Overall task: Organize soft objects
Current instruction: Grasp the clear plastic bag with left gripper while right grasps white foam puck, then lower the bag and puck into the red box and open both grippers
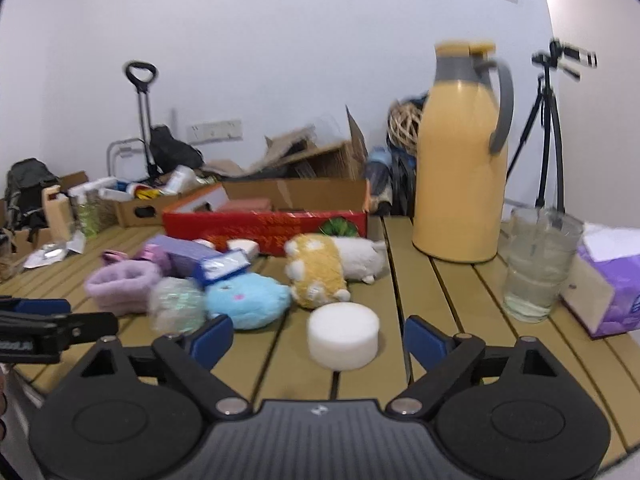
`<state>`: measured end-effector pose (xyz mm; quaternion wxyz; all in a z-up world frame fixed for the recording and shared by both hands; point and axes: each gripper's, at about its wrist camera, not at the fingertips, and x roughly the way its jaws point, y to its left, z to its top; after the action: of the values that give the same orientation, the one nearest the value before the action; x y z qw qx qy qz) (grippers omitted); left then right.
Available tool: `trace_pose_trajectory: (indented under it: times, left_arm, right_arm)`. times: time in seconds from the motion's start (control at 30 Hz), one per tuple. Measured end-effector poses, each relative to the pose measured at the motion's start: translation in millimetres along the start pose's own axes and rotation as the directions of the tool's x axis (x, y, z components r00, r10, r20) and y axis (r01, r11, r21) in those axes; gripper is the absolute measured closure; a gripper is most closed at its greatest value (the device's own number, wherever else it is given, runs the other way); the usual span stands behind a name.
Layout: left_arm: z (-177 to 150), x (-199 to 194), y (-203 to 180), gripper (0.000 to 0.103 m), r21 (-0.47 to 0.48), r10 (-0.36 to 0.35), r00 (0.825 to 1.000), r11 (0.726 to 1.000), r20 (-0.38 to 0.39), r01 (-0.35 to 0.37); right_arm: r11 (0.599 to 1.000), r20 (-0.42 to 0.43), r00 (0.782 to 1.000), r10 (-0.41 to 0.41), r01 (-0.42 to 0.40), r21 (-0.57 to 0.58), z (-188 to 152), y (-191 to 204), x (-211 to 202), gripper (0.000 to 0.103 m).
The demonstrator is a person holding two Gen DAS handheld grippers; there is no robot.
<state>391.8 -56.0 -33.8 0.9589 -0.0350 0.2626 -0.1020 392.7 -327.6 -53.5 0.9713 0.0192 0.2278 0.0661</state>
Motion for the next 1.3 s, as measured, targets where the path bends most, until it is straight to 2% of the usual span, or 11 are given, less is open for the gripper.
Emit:
trace_pose_trajectory:
  times: [0.13, 0.2, 0.23, 0.27, 0.5, 0.63, 0.77, 0.87, 1.0, 1.13, 1.3]
  left_arm:
    - [13, 46, 0, 0.02, -0.039, -0.007, 0.998, 0.999, -0.066, 0.004]
    - [15, 61, -1, 0.032, -0.041, -0.006, 0.996, 0.999, -0.088, 0.002]
    - [17, 68, -1, 0.049, -0.045, -0.013, 0.994, 0.999, -0.107, 0.008]
    - [17, 73, 1, 0.077, -0.063, -0.031, 0.992, 0.998, -0.123, 0.023]
    - [13, 65, 8, 0.081, -0.134, -0.106, 0.984, 0.987, -0.14, 0.087]
    - [24, 30, 6, 0.081, -0.164, -0.222, 0.968, 0.966, -0.114, 0.202]
    - [56, 0, 10, 0.081, -0.11, -0.266, 0.964, 0.959, -0.023, 0.262]
    - [101, 9, 22, 0.081, -0.112, -0.295, 0.955, 0.949, 0.011, 0.295]
    - [170, 68, 40, 0.081, -0.16, -0.343, 0.939, 0.929, -0.034, 0.334]
    - [225, 161, 41, 0.08, -0.133, -0.271, 0.957, 0.958, -0.108, 0.256]
    - [262, 292, 43, 0.08, -0.215, -0.232, 0.955, 0.958, -0.186, 0.191]
  right_arm:
    - [1.0, -0.079, 0.997, 0.005, -0.003, 0.03, 5, -13, 45, 0.022]
    - [0.999, -0.123, 0.992, 0.007, -0.002, 0.035, 5, -18, 63, 0.03]
    - [0.999, -0.147, 0.989, 0.013, -0.007, 0.042, 4, -20, 71, 0.039]
    - [0.999, -0.167, 0.986, 0.028, -0.02, 0.048, 4, -21, 78, 0.044]
    - [0.997, -0.178, 0.982, 0.061, -0.051, 0.055, 0, -20, 85, 0.052]
    - [0.997, -0.151, 0.986, 0.077, -0.075, 0.02, 6, -10, 60, 0.052]
    - [0.981, -0.081, 0.979, 0.189, -0.185, 0.051, 26, -8, 34, 0.052]
    - [0.969, -0.056, 0.967, 0.248, -0.248, 0.02, 60, -3, 44, 0.052]
    - [0.97, -0.066, 0.97, 0.234, -0.237, -0.051, 121, 5, 102, 0.052]
    - [0.975, -0.135, 0.966, 0.22, -0.222, 0.0, 180, 4, 192, 0.051]
    - [0.985, -0.253, 0.959, 0.13, -0.097, 0.14, 225, -4, 322, 0.051]
